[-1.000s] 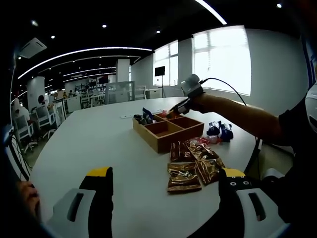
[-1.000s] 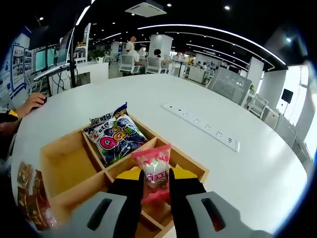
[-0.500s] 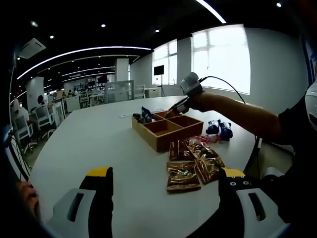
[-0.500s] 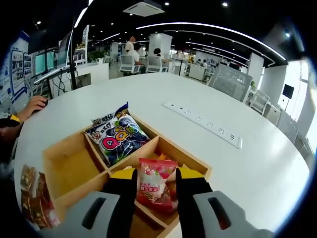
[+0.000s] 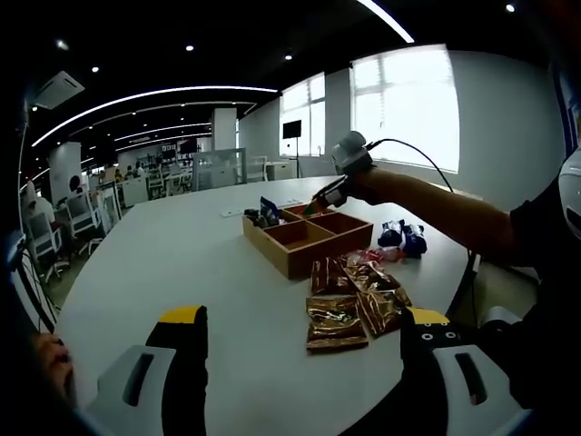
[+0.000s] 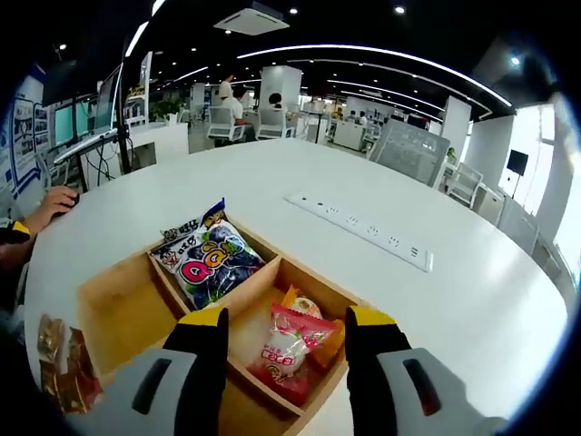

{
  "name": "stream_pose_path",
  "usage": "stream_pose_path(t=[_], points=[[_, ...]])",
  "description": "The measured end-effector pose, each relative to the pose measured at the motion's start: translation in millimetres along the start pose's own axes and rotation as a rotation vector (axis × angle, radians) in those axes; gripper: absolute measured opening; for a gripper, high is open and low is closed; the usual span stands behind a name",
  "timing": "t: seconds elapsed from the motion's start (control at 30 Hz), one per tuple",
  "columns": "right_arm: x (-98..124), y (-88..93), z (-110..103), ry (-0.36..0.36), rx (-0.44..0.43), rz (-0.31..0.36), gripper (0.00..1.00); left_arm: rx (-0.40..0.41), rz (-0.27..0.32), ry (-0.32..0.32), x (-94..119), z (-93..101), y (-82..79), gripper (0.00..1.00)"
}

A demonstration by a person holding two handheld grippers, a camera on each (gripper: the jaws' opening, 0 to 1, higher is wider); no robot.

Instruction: Pick up the scattered marshmallows, QQ candies, Oreo cookies, and mixed nuts on the table and sort them into separate containers

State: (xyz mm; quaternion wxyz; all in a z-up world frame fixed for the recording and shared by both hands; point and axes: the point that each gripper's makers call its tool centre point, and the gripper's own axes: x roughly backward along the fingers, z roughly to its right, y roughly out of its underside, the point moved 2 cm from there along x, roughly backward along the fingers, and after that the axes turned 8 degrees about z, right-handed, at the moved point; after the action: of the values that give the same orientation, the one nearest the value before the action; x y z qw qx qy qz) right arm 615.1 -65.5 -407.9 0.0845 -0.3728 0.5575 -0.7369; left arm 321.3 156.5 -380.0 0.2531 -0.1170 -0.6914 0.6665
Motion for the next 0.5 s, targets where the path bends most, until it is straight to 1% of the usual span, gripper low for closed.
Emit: stream_pose_path(t=[0.1, 0.2, 0.37, 0.5], points=[[0.1, 2.1, 0.5, 0.01, -0.004, -0.012, 0.59, 0.003, 0.001, -0.001, 0.1, -0.4, 0.0, 0.91], [0.3, 2.9, 1.4, 0.014, -0.037, -0.013, 0.71, -0.001, 0.002, 0.001, 0.0, 0.5, -0.2, 0.91], [0.5, 5.4, 3.3, 0.025, -0.045, -0.022, 0.81, 0.002, 0.004, 0.003, -0.4, 1.2, 0.2, 0.91], [1.5, 7.3, 1.2, 0.018, -0.049, -0.027, 0.84, 0.003, 0.002, 0.002, -0.1, 0.9, 1.3, 0.91]])
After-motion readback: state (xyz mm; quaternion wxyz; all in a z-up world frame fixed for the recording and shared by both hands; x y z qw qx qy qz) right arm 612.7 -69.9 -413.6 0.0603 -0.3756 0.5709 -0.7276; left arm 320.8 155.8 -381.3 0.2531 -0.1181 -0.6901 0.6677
